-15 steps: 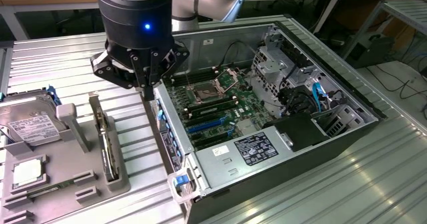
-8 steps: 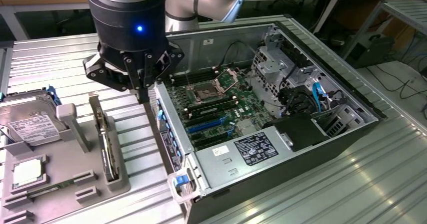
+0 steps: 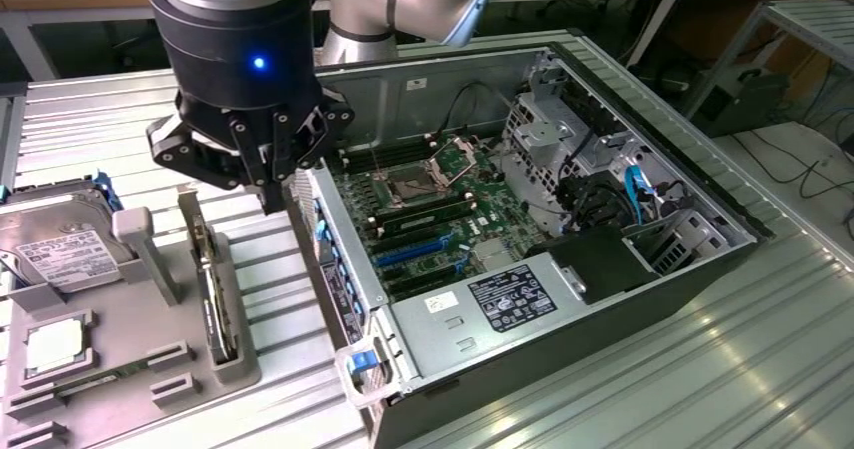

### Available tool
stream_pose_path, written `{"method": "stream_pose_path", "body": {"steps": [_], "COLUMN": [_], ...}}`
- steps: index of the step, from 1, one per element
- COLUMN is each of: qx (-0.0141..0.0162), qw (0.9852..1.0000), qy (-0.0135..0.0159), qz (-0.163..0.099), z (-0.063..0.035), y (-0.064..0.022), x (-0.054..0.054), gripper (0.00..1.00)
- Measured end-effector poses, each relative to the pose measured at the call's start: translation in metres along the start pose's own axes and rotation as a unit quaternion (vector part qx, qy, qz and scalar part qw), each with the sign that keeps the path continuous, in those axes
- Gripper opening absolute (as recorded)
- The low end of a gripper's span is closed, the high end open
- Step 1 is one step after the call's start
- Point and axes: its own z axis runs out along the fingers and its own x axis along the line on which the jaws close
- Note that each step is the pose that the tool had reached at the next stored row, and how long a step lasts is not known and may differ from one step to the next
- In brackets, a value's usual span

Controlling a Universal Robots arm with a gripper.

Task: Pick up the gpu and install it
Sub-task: 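Reach for the gpu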

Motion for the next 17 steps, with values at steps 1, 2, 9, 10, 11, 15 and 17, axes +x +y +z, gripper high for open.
{"method": "stream_pose_path", "body": {"steps": [1,2,9,10,11,15,17], "qx": [0.0000,0.0000,-0.0001,-0.0001,-0.0002,-0.0003,-0.0003], "qw": [1.0000,1.0000,1.0000,1.0000,1.0000,0.9999,0.9999], "qy": [0.0000,0.0001,0.0003,0.0003,0.0003,0.0005,0.0005], "qz": [-0.001,-0.001,-0.006,-0.006,-0.007,-0.010,-0.012], "z": [0.0000,-0.0001,0.0000,0.0000,0.0000,0.0000,0.0000], "y": [-0.0003,-0.0005,-0.0017,-0.0019,-0.0021,-0.0034,-0.0040], "x": [0.001,0.002,0.009,0.009,0.010,0.014,0.016], "gripper": [0.11,0.11,0.11,0.11,0.11,0.11,0.11]}}
